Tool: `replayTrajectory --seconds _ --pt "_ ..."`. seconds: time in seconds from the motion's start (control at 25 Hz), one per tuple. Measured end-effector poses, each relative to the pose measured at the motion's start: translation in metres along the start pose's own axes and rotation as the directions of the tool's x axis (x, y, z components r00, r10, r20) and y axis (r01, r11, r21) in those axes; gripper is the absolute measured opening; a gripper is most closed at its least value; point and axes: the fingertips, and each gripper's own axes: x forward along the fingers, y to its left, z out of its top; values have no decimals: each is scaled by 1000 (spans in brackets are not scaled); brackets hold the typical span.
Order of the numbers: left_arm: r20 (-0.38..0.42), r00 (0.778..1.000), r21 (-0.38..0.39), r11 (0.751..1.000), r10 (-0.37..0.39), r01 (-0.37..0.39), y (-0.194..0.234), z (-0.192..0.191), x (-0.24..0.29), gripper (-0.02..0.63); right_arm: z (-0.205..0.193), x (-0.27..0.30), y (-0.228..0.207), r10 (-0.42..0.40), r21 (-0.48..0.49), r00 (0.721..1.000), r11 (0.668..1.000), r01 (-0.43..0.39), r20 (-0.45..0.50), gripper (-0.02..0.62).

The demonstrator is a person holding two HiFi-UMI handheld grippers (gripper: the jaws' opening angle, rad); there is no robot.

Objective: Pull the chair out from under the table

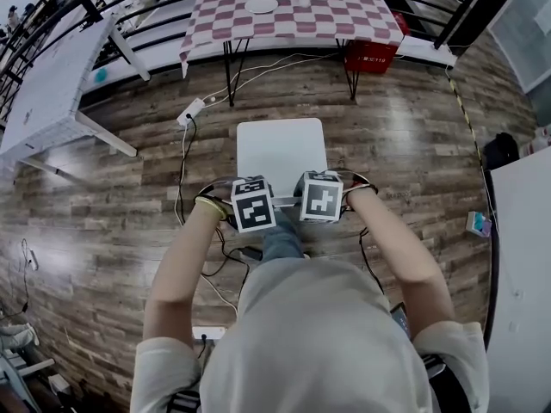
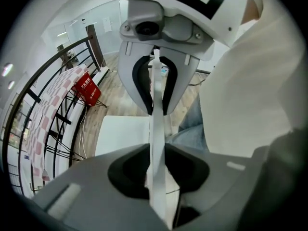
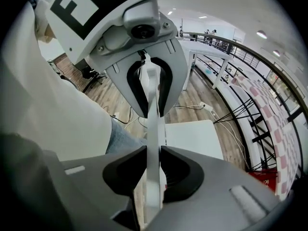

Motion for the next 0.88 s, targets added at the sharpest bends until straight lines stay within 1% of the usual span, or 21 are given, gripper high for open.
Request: replayTrajectory --seconds 0.08,0.2,0.28,0.32,0.36,0.52,0.6,0.64,0.76,0.88 --pt "2 1000 -4 1000 -5 5 0 2 -7 81 -1 -1 -4 -13 -13 1000 1000 13 6 84" --pt "-5 1000 -2 1000 -11 11 -1 2 -15 81 -4 0 -10 -38 -33 999 999 38 4 76" --pt "-12 1000 3 1000 -9 9 -2 2 -20 75 0 -9 -6 -33 -35 999 999 33 1 69" --pt "-11 1000 3 1000 -5 5 -2 3 -23 62 2 -13 -4 -33 -36 999 999 33 2 67" --pt "-5 1000 1 1000 -2 2 -1 5 -27 43 3 -16 -3 -36 -38 999 999 36 4 62" --pt "34 999 -13 1000 23 -22 1 10 -37 26 12 -32 1 -43 -43 999 998 44 16 31" --pt "50 998 -23 999 43 -42 3 12 -38 15 13 -35 1 -48 -41 999 998 49 21 0" --pt "58 997 -30 998 55 -53 6 13 -37 11 12 -35 0 -50 -35 998 998 51 24 0" --pt "96 991 -74 994 89 -82 12 17 -36 11 12 -36 -4 -84 -15 995 996 85 48 0" --pt "161 978 -156 982 132 -107 18 22 -37 11 9 -34 -11 -133 32 988 991 131 81 -1"
